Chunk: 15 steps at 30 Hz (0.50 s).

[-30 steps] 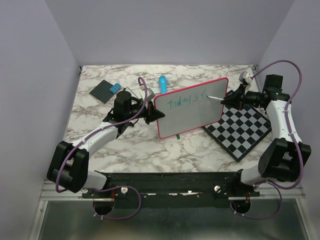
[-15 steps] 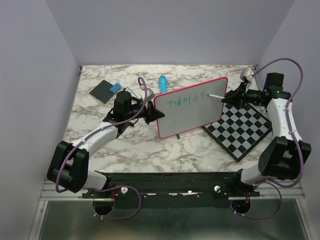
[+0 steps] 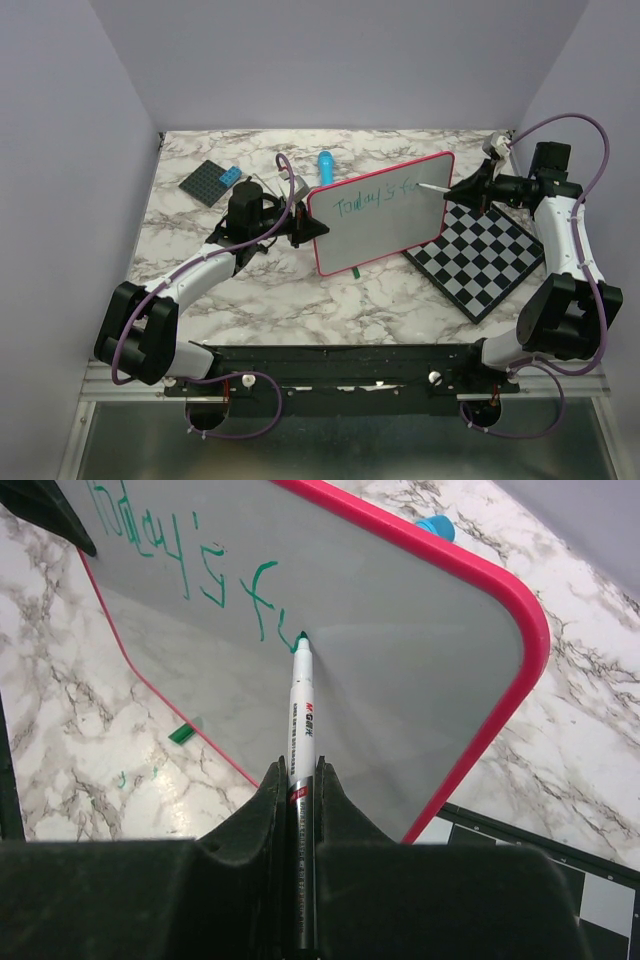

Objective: Write a sentence on the whiteboard

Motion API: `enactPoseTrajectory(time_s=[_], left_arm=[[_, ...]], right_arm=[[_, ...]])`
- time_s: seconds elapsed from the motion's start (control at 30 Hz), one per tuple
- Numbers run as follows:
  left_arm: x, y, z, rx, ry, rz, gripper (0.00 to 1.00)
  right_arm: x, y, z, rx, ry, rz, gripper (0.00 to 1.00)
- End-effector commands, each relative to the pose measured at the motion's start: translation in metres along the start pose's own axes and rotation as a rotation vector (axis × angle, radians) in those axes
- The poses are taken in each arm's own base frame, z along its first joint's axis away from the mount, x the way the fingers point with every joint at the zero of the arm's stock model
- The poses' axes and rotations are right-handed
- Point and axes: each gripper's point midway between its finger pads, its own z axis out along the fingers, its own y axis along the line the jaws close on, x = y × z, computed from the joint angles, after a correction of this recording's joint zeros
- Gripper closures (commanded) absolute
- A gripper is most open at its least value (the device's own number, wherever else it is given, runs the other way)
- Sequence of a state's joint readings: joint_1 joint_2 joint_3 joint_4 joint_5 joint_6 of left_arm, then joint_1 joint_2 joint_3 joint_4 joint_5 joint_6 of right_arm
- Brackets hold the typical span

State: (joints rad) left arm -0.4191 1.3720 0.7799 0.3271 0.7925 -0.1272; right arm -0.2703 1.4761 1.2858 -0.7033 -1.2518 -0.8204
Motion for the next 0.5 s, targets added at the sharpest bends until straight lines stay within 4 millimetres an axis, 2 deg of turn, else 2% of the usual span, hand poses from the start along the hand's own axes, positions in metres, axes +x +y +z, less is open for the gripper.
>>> enactPoseTrajectory(time_s=[0.0, 0.3, 0.47], left_arm=[[0.052, 0.009, -0.003, -0.04, 0.155, -0.069, 1.0], [0.052, 0.009, -0.003, -0.039, 0.156, -0.07, 1.0], [0.051, 0.009, -0.003, -0.039, 0.155, -0.069, 1.0]], right_arm=[[-0.018, -0.008, -0.005, 0.023, -0.027, -0.062, 1.0], [-0.02, -0.005, -0.004, 0.013, -0.038, -0.062, 0.99], [-0.009, -0.006, -0.003, 0.012, -0.02, -0.043, 0.99]])
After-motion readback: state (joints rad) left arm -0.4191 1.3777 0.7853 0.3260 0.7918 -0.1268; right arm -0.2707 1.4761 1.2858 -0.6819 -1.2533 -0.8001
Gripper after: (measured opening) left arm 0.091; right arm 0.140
